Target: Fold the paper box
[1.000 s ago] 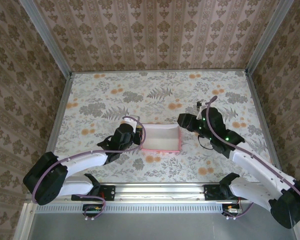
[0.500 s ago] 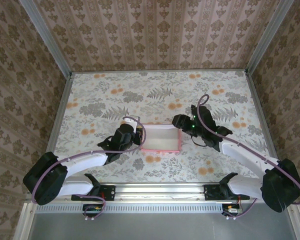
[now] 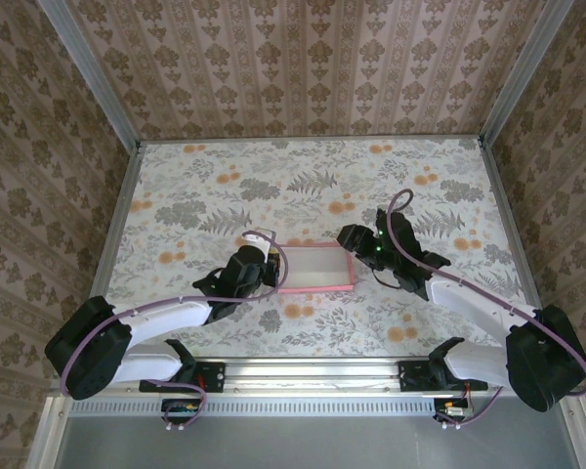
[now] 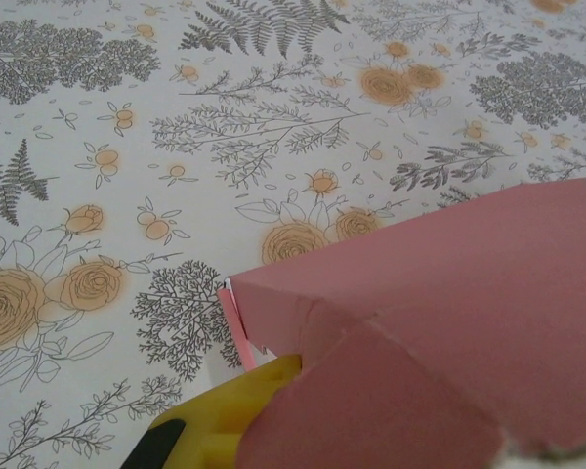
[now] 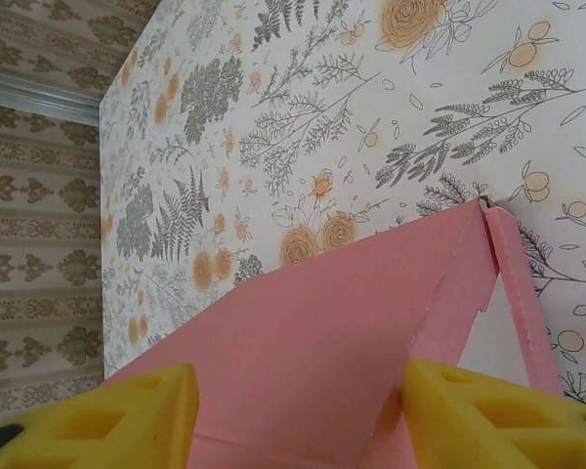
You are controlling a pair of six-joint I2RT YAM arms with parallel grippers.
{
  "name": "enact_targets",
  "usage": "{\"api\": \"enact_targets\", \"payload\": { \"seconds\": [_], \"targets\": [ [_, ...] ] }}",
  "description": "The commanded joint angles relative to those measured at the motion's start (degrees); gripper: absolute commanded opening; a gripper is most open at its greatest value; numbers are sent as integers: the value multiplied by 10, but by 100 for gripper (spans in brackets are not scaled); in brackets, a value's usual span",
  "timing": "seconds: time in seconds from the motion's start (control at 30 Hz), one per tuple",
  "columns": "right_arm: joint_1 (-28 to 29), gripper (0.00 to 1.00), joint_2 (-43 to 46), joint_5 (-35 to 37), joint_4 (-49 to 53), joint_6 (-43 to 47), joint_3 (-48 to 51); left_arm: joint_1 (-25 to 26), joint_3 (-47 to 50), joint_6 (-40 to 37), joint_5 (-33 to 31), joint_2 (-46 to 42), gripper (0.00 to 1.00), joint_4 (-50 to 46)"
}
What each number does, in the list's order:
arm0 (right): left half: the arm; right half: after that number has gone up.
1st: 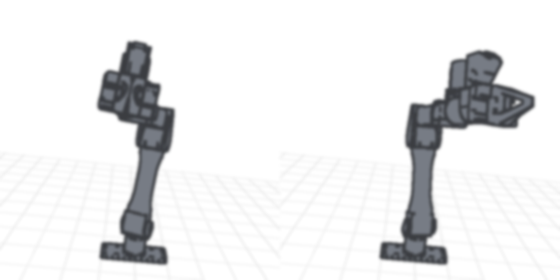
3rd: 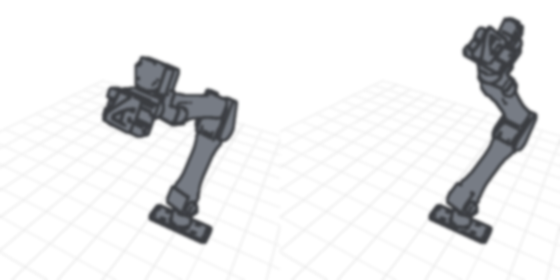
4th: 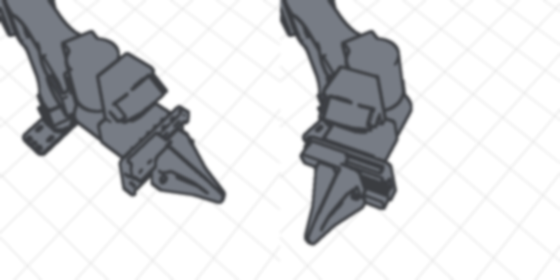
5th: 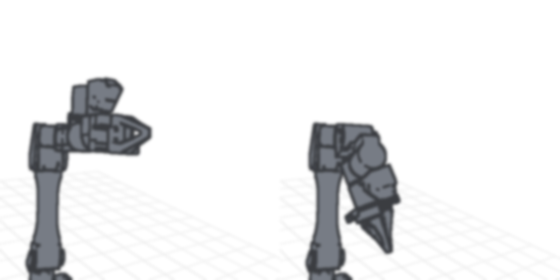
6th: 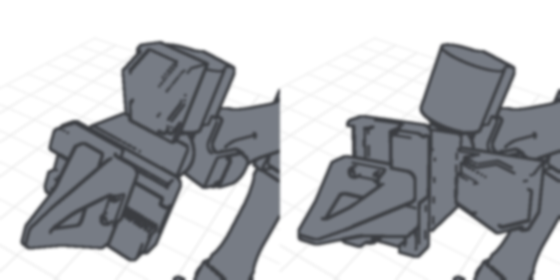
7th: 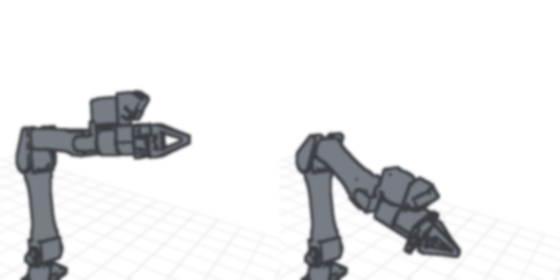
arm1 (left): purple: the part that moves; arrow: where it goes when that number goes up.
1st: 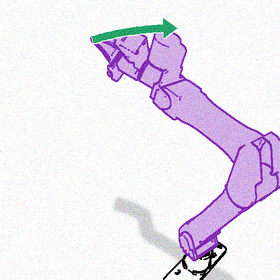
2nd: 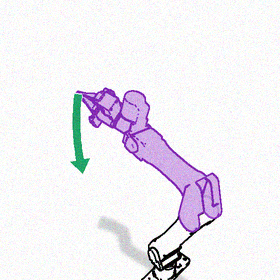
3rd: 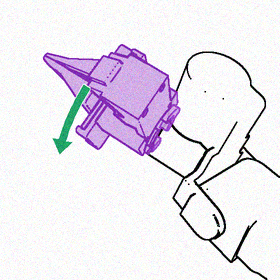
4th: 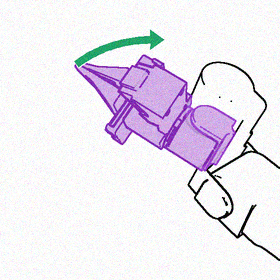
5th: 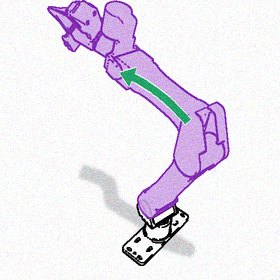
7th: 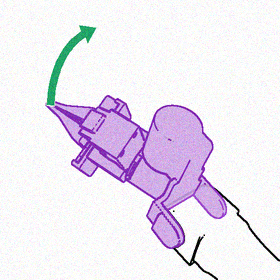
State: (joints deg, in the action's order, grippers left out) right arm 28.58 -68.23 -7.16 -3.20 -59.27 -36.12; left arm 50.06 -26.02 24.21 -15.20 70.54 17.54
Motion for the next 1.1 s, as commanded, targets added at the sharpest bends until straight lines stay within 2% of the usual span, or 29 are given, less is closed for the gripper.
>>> {"api": "enact_targets", "payload": {
  "seconds": [0.0,0.3,0.43,0.6,0.7,0.83,1.0,1.07],
  "targets": [
    [1,56,-6,-17,-25,-20,5,10,10,-7,7,7,0,-24],
    [2,41,19,12,20,15,32,15,14,-3,1,-5,0,-29],
    [2,38,33,16,25,24,48,15,18,-1,10,-18,6,-24],
    [3,38,37,22,15,24,63,17,21,-18,75,-44,31,-31],
    [2,38,34,28,9,26,68,18,24,-37,161,-69,47,-55],
    [3,38,27,34,0,28,72,19,-4,-45,284,-86,68,-146],
    [3,39,22,37,5,38,70,14,-29,-16,390,-112,98,-207],
    [3,39,22,38,8,42,69,0,-41,12,427,-116,100,-215]
  ]
}}
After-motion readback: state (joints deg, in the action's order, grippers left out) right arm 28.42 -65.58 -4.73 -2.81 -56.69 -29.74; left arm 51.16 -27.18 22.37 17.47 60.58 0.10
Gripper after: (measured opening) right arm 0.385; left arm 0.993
